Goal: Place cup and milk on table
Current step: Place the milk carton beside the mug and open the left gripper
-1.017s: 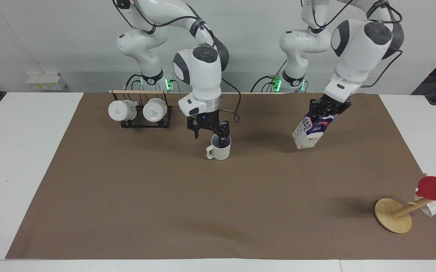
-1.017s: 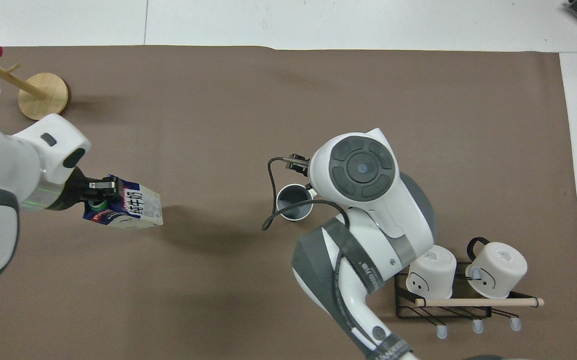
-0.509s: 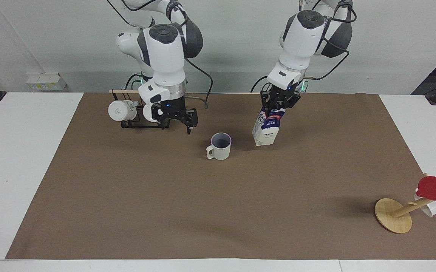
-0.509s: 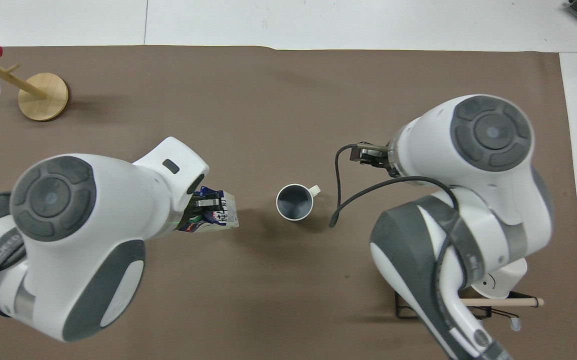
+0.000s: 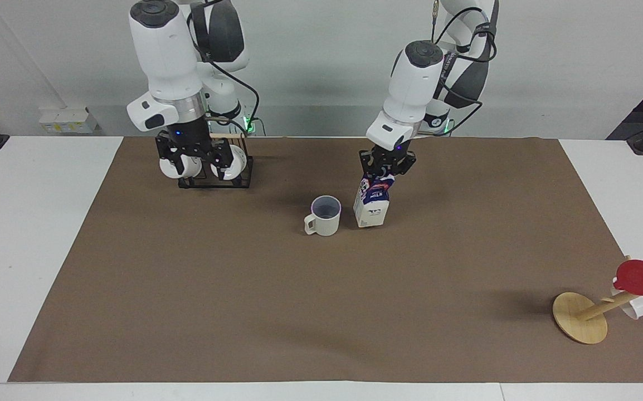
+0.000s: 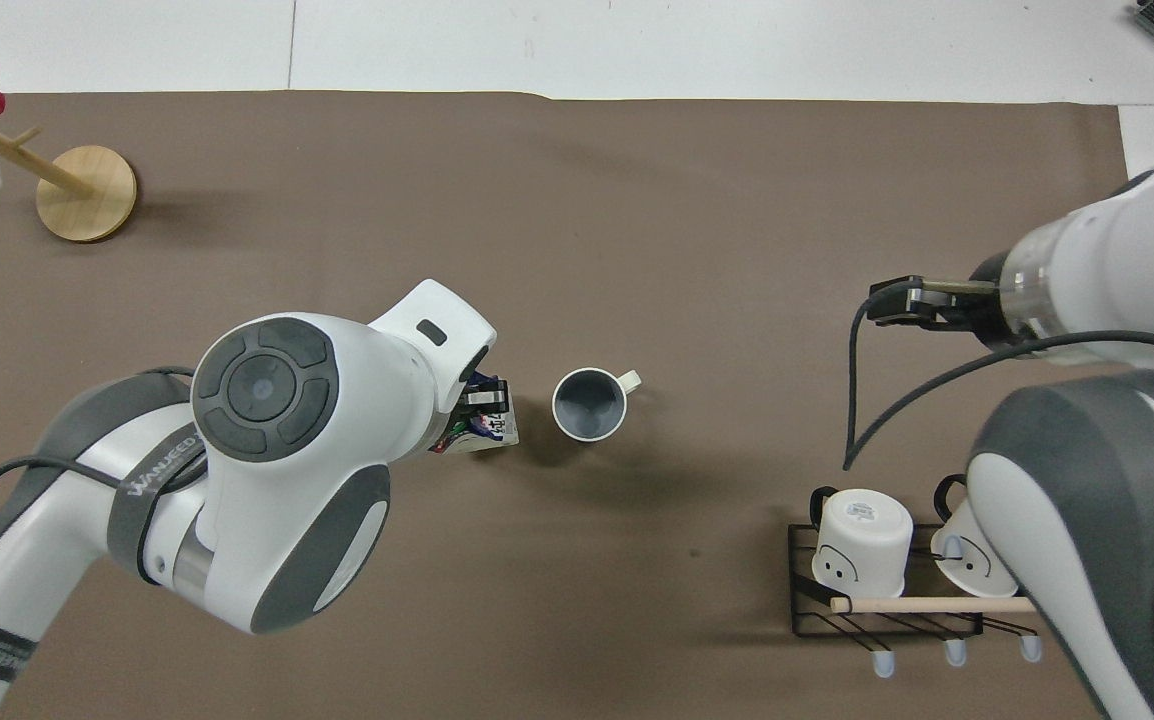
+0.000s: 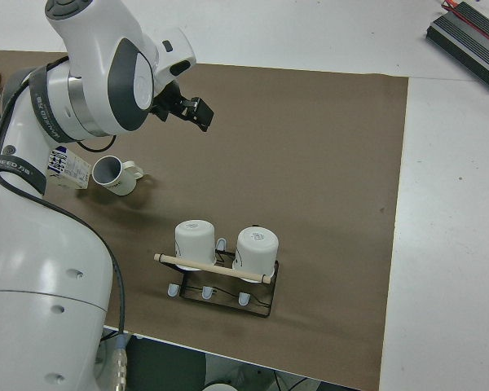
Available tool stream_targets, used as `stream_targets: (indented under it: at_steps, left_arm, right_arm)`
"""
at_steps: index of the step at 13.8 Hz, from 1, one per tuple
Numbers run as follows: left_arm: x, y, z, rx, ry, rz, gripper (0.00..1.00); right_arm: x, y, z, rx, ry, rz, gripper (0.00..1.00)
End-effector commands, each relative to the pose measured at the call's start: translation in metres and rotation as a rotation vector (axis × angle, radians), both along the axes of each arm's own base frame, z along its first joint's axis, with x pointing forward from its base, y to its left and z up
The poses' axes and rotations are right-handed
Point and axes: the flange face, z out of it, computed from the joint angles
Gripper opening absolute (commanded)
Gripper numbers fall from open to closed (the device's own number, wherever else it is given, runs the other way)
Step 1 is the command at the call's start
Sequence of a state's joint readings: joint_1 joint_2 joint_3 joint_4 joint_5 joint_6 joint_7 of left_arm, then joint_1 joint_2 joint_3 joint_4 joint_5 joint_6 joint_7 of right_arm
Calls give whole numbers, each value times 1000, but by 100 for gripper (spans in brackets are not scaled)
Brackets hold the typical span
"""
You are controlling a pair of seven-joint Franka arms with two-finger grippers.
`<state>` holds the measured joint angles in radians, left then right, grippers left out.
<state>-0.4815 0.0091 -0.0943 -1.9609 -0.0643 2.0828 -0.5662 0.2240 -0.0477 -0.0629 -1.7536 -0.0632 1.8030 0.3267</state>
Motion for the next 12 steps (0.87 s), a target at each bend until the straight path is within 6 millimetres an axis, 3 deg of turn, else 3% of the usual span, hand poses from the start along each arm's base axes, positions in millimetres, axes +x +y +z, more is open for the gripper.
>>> stream_targets:
  at_steps: [1,5,7,10,12]
  left_arm:
    - [6,-4,-18,27,-11,-6,39]
    - [6,-4,-19,31,-10,-8,41]
    - [6,-4,-20,34,-7,-15,100]
    - [5,1,4,26,-28,-33,100]
    - [0,8,41,34,-22,-31,100]
  right_arm:
    - [-12,-29,11,11,29,36,100]
    - [-15,-73,17,4,40,68,100]
    - [-12,-89,38,55,29,41,100]
    - [-14,-101,74,47,35,44,100]
    - [-22,-111,87,37,64,47,100]
